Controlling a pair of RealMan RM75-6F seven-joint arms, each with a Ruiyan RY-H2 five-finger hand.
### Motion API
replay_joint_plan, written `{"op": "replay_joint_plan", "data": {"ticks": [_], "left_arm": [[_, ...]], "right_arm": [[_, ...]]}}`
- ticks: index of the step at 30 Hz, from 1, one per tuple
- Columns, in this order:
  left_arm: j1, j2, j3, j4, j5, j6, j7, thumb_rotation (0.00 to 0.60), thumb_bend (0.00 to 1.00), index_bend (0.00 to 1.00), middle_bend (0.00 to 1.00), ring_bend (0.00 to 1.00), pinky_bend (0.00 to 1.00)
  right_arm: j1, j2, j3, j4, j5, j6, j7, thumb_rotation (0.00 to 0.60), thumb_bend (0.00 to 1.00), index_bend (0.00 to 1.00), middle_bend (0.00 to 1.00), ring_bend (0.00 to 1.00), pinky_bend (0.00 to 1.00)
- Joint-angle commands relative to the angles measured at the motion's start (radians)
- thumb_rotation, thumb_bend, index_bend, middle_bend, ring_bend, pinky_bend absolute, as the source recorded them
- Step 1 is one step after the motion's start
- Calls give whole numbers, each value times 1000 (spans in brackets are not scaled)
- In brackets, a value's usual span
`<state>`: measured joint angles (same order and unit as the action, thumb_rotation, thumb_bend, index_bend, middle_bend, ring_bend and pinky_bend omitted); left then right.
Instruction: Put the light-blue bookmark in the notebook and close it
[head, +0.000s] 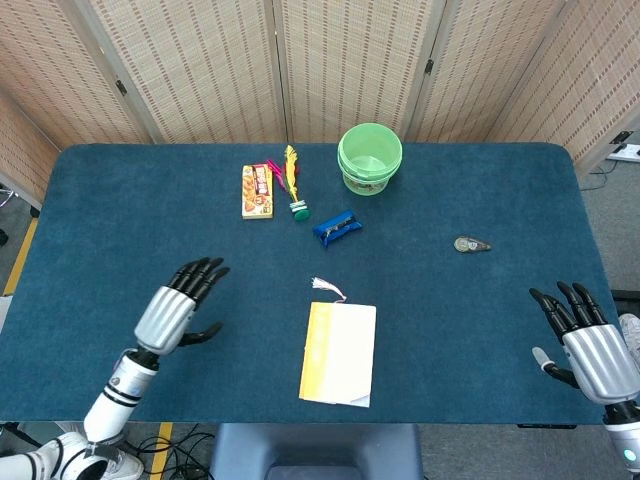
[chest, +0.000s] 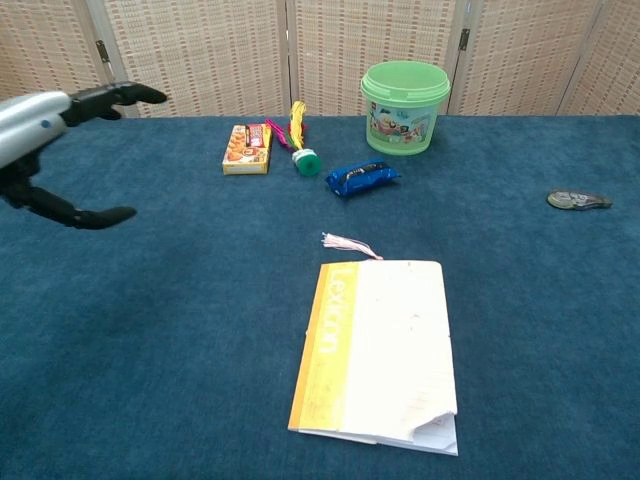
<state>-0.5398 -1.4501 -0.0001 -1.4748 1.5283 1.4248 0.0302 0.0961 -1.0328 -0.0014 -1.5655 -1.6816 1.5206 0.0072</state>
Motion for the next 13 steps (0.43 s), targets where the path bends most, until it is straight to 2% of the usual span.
{"op": "replay_joint_plan", "data": {"ticks": [1, 5, 10, 13], "left_arm": [[64, 59, -13, -42, -67, 30, -2, 600, 280, 121, 83, 92, 156], [132, 107, -22, -73, -125, 69, -4, 600, 279, 125, 82, 93, 156], [218, 158, -4, -116, -167, 109, 12, 600, 279, 136, 83, 93, 156], [263, 186, 16, -149, -169, 128, 30, 600, 279, 140, 83, 93, 155]], "right_arm": [[5, 5, -9, 7, -4, -16, 15, 600, 249, 0, 202, 6, 16], [14, 12, -14, 6, -14, -28, 28, 600, 142, 0, 202, 12, 28], [15, -2, -19, 16, -21, -26, 46, 600, 135, 0, 202, 12, 28], [12, -12, -14, 19, -7, -25, 34, 600, 169, 0, 202, 12, 28]]}}
